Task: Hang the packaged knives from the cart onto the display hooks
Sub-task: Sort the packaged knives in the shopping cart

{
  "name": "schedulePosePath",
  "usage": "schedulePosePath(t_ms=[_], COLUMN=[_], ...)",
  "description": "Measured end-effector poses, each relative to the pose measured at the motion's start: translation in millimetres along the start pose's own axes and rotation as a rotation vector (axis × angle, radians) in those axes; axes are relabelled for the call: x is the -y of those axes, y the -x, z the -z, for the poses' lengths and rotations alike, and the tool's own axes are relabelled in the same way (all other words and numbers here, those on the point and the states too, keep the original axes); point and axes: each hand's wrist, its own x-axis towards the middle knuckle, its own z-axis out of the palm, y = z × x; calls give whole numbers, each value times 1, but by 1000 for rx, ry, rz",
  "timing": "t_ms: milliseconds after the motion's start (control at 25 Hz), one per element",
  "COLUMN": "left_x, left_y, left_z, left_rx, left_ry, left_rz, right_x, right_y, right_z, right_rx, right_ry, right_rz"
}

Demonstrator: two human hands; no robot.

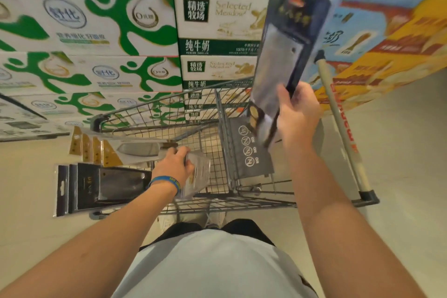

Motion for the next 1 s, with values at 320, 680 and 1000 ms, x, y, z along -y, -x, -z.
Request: schedulePosePath(t_ms=[320, 680, 1000], left_x=[-3, 0, 7], left_y=[-9, -5, -6], left_z=[9, 9, 11], left_rx=[115, 81, 103], left_ry=[35, 41, 70], left_rz=[-40, -39, 2], right_x=[129, 100, -32], right_y=[-36, 111, 198], right_z=[55, -29, -79], right_rx=[-248, 172, 661], right_ry=[-722, -162, 157], right_rz=[-233, 177, -209])
